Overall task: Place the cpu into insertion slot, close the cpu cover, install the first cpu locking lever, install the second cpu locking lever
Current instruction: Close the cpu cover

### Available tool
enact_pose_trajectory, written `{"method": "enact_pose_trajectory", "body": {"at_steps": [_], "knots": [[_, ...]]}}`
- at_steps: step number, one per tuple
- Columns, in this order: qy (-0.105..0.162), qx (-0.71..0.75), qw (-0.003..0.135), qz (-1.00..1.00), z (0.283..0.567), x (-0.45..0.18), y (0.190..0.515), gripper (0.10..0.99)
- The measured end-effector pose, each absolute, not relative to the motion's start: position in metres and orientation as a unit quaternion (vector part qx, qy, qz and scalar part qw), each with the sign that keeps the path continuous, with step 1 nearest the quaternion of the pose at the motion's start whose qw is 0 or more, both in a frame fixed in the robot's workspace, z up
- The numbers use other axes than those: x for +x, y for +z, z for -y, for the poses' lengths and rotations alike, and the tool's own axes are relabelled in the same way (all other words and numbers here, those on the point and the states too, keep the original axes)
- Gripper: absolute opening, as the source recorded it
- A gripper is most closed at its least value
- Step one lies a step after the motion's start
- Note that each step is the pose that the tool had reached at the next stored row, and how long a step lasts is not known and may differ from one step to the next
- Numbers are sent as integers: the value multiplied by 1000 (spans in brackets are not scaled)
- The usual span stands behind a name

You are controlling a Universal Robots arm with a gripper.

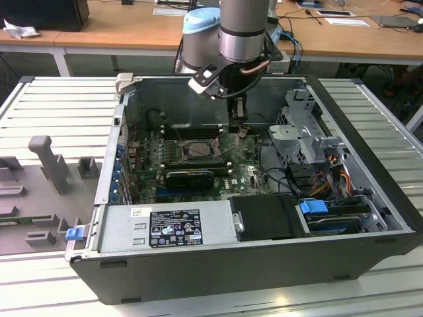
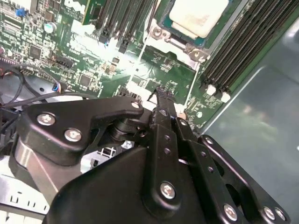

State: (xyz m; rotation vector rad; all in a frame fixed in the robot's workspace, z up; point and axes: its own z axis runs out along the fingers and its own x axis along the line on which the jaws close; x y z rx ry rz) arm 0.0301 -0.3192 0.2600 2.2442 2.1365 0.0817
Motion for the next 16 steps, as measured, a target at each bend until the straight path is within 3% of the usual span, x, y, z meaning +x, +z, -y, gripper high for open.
{"method": "enact_pose_trajectory", "body": {"at_steps": [16], "knots": [[18, 706, 10, -707, 318, 63, 254, 106]]}}
